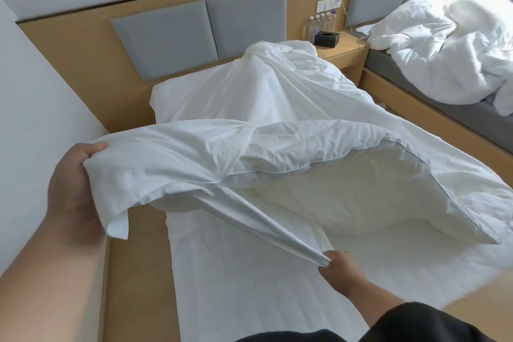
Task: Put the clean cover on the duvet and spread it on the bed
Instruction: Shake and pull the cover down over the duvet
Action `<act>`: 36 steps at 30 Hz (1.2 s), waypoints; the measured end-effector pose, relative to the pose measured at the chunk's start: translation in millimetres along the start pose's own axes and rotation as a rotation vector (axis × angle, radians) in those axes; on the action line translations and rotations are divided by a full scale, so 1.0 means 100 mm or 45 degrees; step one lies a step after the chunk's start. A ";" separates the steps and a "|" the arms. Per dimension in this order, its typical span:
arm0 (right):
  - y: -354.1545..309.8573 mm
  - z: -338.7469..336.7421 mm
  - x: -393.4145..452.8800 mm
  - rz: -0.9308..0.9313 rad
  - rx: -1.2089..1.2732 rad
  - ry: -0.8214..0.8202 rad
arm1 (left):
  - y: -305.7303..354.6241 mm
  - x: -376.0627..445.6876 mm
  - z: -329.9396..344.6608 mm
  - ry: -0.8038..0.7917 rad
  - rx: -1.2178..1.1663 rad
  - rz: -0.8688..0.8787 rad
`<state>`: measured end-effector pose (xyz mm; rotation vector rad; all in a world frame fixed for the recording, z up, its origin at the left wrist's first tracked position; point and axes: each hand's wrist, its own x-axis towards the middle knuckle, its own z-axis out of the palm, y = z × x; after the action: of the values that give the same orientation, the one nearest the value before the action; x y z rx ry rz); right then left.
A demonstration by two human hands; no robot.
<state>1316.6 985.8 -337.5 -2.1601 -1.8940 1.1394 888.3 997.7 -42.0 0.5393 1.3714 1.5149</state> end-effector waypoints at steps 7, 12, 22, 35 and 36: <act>-0.64 -1.05 -0.75 -0.483 0.314 0.448 | -0.24 -0.35 -0.14 -0.191 -0.461 0.138; -1.25 -1.04 -1.05 -0.671 0.317 0.455 | -1.30 -1.01 0.40 -0.778 0.681 0.417; -1.01 -0.83 -0.84 -0.544 0.146 0.274 | -1.76 -0.91 0.93 -0.921 1.395 0.316; 0.56 -0.60 0.11 -0.063 -0.019 0.153 | -0.73 -0.97 1.36 -0.824 1.762 0.250; 0.69 -0.63 0.15 -0.011 -0.022 0.184 | -0.63 -0.93 1.33 -0.796 1.798 0.253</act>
<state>1408.7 1008.3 -332.5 -2.1761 -1.8569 0.9402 1060.8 974.2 -39.0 1.8423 1.6920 0.1739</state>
